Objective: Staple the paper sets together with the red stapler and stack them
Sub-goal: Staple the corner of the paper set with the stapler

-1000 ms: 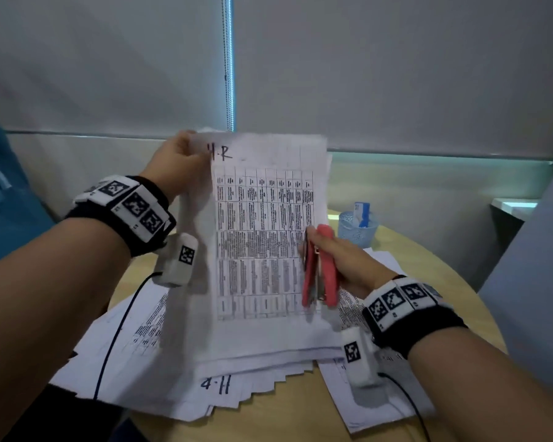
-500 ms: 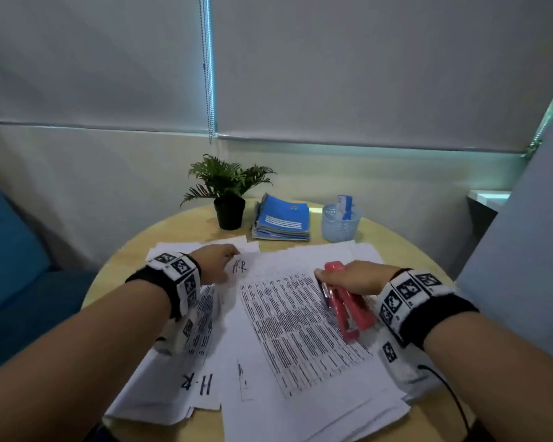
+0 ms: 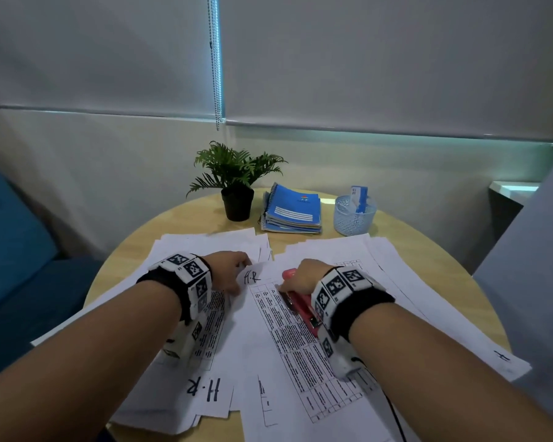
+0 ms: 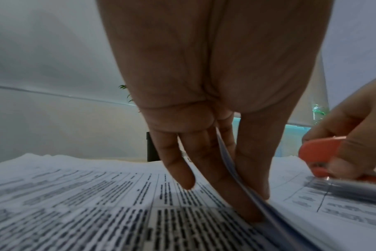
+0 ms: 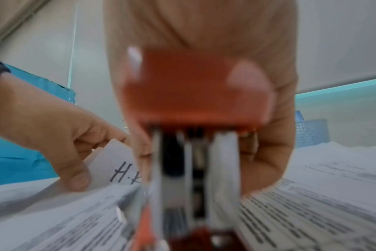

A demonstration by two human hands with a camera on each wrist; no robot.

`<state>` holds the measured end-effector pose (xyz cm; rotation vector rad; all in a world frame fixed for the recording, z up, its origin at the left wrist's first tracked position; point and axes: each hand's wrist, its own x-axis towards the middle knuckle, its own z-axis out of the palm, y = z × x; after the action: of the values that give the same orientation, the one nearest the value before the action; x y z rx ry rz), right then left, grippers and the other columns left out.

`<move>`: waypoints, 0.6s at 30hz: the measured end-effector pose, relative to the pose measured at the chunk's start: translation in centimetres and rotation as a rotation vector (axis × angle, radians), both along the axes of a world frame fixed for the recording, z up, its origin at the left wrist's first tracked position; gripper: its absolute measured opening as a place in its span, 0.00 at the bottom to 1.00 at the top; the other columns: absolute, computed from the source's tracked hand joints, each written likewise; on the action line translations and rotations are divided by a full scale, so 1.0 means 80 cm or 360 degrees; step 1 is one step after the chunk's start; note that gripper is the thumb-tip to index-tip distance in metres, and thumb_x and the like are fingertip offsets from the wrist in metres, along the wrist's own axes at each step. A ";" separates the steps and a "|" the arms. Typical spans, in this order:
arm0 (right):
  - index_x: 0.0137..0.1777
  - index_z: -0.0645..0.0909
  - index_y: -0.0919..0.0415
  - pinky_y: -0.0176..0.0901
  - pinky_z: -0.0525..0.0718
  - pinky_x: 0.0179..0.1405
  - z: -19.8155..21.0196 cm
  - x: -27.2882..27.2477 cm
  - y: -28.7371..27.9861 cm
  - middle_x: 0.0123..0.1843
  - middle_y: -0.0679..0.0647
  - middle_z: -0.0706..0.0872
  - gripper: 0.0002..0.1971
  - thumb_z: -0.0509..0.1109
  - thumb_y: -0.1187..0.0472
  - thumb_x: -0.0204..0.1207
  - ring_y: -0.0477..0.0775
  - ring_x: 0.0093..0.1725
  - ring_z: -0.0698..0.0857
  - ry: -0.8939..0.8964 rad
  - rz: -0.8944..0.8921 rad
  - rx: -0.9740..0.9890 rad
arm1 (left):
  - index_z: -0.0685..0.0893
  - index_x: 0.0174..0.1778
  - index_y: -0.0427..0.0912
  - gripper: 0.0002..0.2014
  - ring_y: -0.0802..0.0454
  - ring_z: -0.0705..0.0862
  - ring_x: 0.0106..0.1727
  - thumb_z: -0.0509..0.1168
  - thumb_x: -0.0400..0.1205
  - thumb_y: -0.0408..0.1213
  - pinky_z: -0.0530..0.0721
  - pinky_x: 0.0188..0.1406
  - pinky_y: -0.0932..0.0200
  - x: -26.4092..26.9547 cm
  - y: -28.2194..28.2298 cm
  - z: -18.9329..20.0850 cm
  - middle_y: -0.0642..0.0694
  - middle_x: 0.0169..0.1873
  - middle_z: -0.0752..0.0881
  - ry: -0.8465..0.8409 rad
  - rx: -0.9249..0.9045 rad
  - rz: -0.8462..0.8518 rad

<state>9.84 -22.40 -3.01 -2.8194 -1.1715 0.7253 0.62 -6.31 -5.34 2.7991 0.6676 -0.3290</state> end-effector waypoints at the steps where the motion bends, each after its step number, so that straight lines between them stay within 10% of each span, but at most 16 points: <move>1: 0.59 0.79 0.61 0.46 0.78 0.59 -0.003 0.003 0.003 0.62 0.59 0.82 0.17 0.66 0.48 0.79 0.58 0.63 0.81 -0.0021 0.0020 -0.0030 | 0.70 0.72 0.46 0.31 0.47 0.77 0.65 0.74 0.73 0.37 0.75 0.62 0.56 0.000 0.000 -0.001 0.46 0.68 0.78 0.0013 0.0008 -0.0001; 6: 0.66 0.71 0.64 0.46 0.74 0.44 -0.034 0.012 0.013 0.61 0.58 0.79 0.18 0.58 0.54 0.82 0.57 0.50 0.80 -0.0055 0.0064 -0.0119 | 0.61 0.79 0.57 0.41 0.44 0.62 0.77 0.75 0.72 0.44 0.72 0.72 0.43 0.001 -0.004 -0.006 0.49 0.80 0.57 0.0099 0.0298 -0.0202; 18: 0.76 0.57 0.66 0.49 0.73 0.52 -0.050 0.015 0.047 0.68 0.62 0.77 0.24 0.56 0.58 0.83 0.63 0.67 0.78 -0.0154 0.0001 -0.0082 | 0.73 0.75 0.46 0.21 0.48 0.70 0.76 0.52 0.85 0.36 0.65 0.76 0.55 0.001 -0.014 -0.010 0.46 0.77 0.70 0.0168 0.0076 -0.0461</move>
<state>11.02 -18.64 -7.02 -2.9269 -1.1835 0.6348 0.71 -7.43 -6.16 2.9418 0.2915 -0.5232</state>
